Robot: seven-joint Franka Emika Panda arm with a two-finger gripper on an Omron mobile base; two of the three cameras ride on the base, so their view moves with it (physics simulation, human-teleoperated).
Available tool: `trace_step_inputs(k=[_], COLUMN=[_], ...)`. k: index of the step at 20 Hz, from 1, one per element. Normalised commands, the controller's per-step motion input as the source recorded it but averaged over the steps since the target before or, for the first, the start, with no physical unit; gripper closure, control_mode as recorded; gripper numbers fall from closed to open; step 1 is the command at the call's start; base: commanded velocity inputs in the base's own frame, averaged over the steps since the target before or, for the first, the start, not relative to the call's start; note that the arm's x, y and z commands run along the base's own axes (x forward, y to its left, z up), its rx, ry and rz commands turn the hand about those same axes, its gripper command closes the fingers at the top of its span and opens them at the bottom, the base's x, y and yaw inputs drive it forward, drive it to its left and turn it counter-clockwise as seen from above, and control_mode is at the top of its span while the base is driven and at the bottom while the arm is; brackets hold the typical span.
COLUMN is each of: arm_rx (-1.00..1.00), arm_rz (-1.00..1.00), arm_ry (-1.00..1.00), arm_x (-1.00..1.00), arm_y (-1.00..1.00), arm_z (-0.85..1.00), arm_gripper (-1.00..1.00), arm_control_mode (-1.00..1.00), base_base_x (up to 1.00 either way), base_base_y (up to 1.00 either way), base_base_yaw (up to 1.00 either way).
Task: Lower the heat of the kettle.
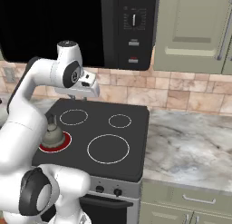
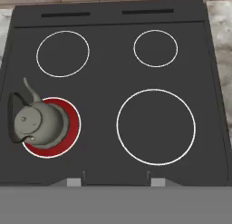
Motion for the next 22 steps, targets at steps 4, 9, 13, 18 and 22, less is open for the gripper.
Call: trace_step_inputs(k=[4, 9, 13, 18, 22], arm_rx=[0.00, -0.06, -0.24, -0.24, -0.15], arm_rz=[0.00, 0.12, 0.26, 0.36, 0.43], arm_ry=[0.00, 0.00, 0.01, 0.00, 0.00], arm_x=[-0.18, -0.34, -0.36, -0.34, -0.17], arm_y=[0.03, 0.64, 1.00, 1.00, 0.95], arm_z=[0.00, -0.20, -0.31, -0.29, -0.28], arm_gripper=[-1.00, -1.00, -1.00, -1.00, -1.00], arm_control_mode=[-1.00, -1.00, -1.00, -1.00, -1.00], base_base_x=[0.00, 0.00, 0.00, 0.00, 0.00], base_base_y=[0.00, 0.00, 0.00, 0.00, 0.00], base_base_yaw=[0.00, 0.00, 0.00, 0.00, 0.00])
